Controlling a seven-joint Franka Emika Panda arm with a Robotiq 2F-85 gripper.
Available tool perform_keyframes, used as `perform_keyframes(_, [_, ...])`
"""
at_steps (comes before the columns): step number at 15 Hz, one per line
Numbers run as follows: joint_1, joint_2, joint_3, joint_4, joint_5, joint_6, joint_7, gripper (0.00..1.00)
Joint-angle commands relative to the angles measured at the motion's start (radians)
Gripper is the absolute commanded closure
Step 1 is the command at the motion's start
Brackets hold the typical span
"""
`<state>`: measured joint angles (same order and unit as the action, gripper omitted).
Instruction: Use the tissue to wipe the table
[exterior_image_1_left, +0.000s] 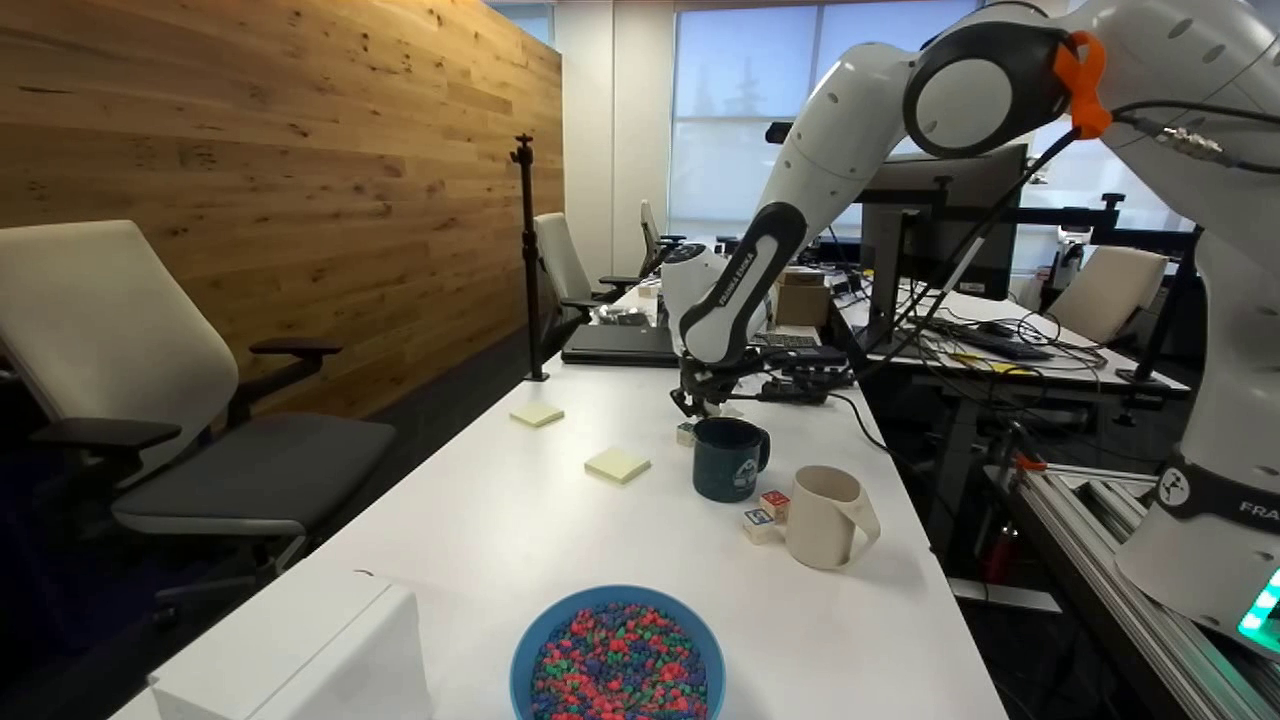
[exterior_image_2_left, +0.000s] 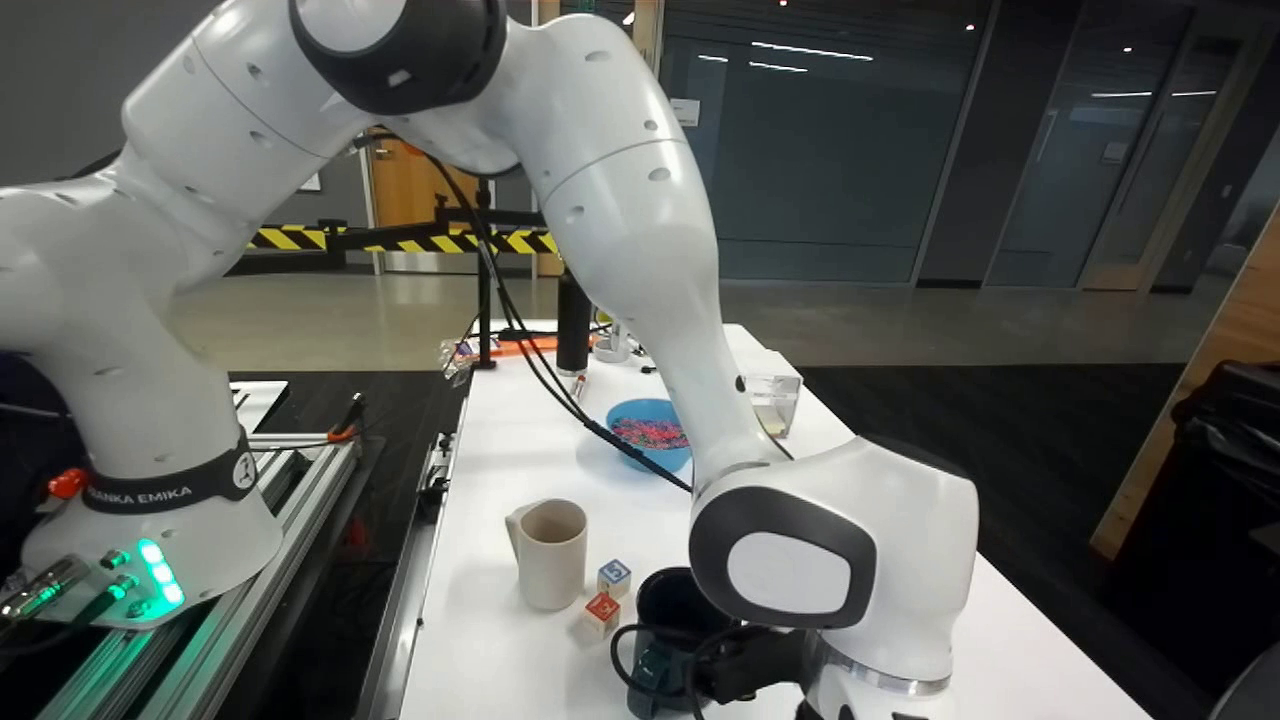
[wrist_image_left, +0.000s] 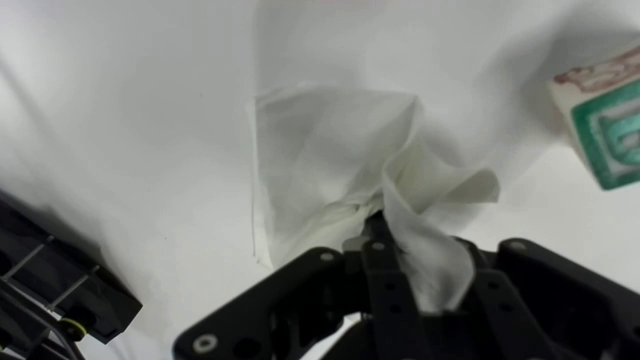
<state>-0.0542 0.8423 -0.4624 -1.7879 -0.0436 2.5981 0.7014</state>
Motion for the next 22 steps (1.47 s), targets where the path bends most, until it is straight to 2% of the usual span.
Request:
perform_keyframes(1, [0.011, -0.054, 0.004, -0.088, -0.013, 0.05, -0.028, 0.98])
perform_keyframes(9, [0.01, -0.08, -0.038, -0.168, -0.015, 0.093, -0.044, 0.98])
perform_keyframes(17, [0.006, -0.072, -0.056, -0.161, -0.005, 0.06, -0.042, 0.98])
perform_keyframes(18, [0.005, -0.075, -0.055, -0.16, -0.002, 0.048, -0.041, 0.67])
perform_keyframes(19, [0.009, -0.076, -0.059, -0.16, -0.004, 0.05, -0.035, 0.65])
perform_keyframes(22, [0.014, -0.082, -0.071, -0.158, -0.004, 0.023, -0.024, 0.46])
